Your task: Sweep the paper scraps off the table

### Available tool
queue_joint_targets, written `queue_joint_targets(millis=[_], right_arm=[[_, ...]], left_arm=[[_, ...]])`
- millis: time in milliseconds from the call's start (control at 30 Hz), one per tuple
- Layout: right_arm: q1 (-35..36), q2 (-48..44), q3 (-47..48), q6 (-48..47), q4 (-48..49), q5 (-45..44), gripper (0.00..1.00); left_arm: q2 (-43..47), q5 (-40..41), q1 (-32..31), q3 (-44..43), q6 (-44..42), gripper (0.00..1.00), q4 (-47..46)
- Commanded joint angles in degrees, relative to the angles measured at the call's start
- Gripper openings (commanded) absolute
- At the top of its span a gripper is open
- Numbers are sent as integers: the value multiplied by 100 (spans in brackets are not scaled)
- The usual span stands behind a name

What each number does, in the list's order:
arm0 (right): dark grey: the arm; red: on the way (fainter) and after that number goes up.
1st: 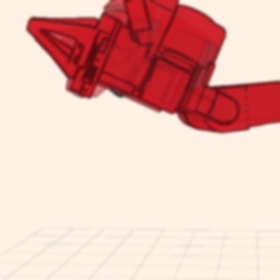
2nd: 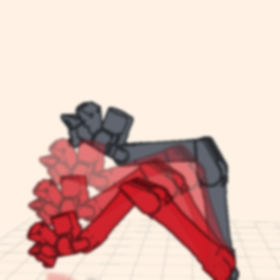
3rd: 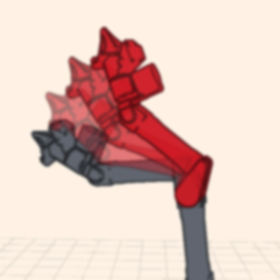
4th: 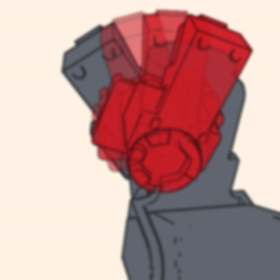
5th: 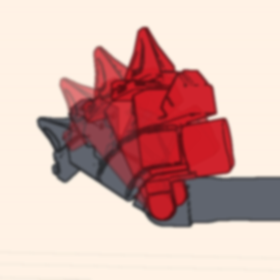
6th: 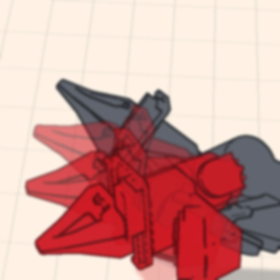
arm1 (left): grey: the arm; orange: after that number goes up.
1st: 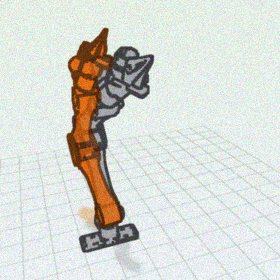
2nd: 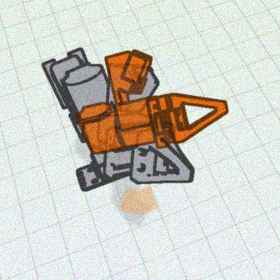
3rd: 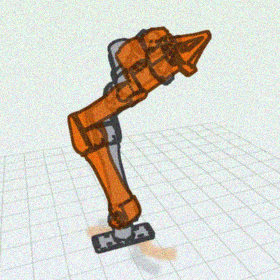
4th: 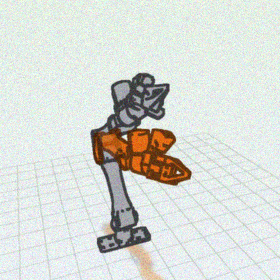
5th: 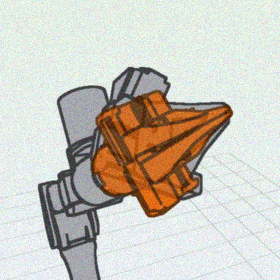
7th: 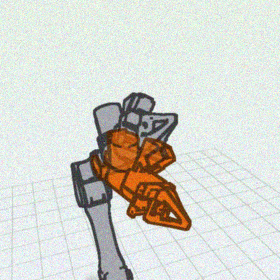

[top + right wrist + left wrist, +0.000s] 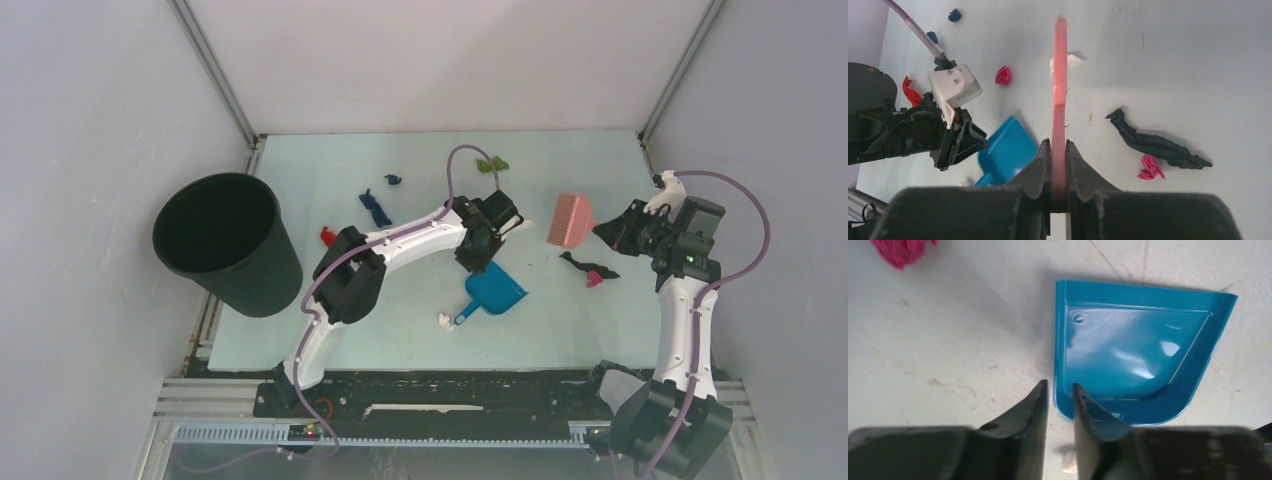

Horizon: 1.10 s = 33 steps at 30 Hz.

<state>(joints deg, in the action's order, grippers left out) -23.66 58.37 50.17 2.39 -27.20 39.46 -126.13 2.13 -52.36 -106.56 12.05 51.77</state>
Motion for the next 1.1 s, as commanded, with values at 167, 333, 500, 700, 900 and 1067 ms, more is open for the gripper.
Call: queue_joint_targets(millis=[167,333,500,700,900,1067], right_arm=[[-36,27,9,-143,188,33,0],[-36,70,22,-160,182,77,0],[-2,193,69,-228,135,97,0],[-6,257,72,-230,119,114,0],[-50,237,75,-226,86,140,0],[-60,356,72,-231,101,183,0]], left_arm=[[1179,293,-56,631,77,57,-714],[2945,372,-314,3185,45,59,-2782],[3748,402,-482,4681,207,61,-4044],[3828,725,-855,5511,-9,64,-5331],[3412,745,-1023,5491,90,63,-5554],[3280,610,-1146,5557,221,63,-5619]])
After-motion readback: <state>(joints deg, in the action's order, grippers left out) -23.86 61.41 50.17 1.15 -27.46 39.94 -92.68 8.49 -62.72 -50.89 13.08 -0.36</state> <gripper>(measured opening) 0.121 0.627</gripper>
